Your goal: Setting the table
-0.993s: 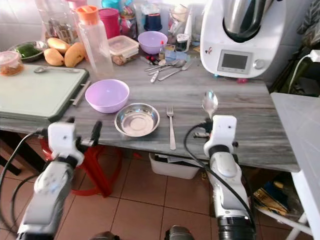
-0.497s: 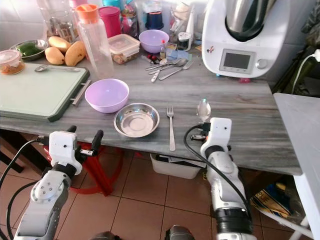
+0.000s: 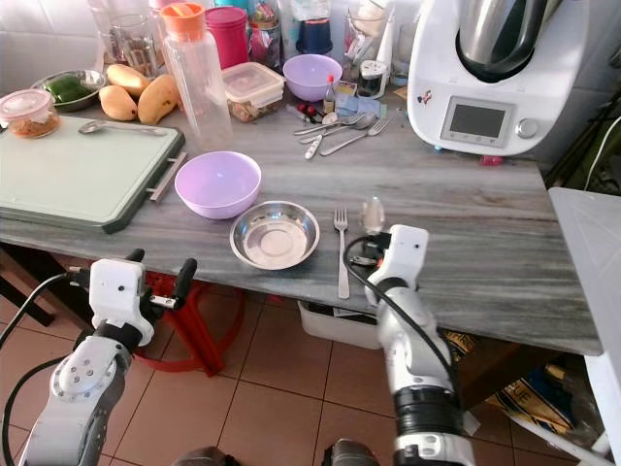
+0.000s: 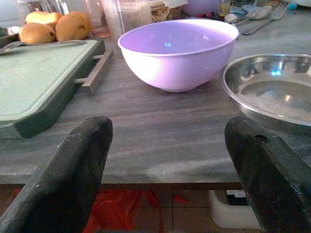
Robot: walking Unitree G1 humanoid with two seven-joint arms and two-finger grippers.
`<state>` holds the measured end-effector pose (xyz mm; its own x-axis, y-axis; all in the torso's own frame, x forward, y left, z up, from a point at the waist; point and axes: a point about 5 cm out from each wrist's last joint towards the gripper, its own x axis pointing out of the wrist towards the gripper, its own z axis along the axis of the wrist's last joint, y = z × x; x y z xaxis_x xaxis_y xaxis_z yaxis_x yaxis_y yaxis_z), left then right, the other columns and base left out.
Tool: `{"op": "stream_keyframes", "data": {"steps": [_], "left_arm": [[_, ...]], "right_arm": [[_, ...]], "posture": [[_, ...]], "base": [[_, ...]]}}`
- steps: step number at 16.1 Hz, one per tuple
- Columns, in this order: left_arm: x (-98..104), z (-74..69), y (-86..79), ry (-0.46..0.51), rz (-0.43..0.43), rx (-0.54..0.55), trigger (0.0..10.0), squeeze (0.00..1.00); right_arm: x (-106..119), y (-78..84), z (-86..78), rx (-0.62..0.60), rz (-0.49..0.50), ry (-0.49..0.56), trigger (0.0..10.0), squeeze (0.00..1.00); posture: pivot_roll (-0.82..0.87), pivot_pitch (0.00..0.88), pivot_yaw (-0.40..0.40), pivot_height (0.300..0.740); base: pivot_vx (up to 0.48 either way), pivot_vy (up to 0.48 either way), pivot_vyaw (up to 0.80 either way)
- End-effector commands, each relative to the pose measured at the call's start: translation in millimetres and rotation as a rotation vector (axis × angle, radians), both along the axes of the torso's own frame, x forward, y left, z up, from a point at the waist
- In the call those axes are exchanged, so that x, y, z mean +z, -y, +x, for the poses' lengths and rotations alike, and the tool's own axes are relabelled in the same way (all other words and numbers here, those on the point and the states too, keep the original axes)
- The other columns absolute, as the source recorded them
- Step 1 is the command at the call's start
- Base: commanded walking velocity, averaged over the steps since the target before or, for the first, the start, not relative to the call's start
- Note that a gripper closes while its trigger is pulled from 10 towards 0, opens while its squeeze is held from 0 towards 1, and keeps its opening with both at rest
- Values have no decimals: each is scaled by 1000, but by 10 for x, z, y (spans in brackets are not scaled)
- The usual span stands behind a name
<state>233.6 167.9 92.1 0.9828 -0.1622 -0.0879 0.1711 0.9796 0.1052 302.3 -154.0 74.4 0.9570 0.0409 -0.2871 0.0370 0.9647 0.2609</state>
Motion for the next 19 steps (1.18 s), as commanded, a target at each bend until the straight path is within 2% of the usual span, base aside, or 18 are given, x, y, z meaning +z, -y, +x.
{"op": "stream_keyframes", "data": {"steps": [1,10,17,19], "left_arm": [[36,-3,8,7,-1,-8,10000,0],[24,7,35,-12,-4,-20,10000,0],[27,28,45,-13,-3,-26,10000,0],[28,32,47,-14,-3,-27,10000,0]], "right_arm": [[10,19,4,-16,14,-10,10000,0],[-23,207,28,-83,-2,-43,10000,0],[-24,190,103,-82,7,-51,10000,0],[-25,178,115,-95,37,-59,10000,0]], "posture": [[36,7,24,740],[32,11,22,740],[35,7,28,740],[37,7,28,740]], "base": [[0,0,0],[0,0,0],[0,0,0],[0,0,0]]}}
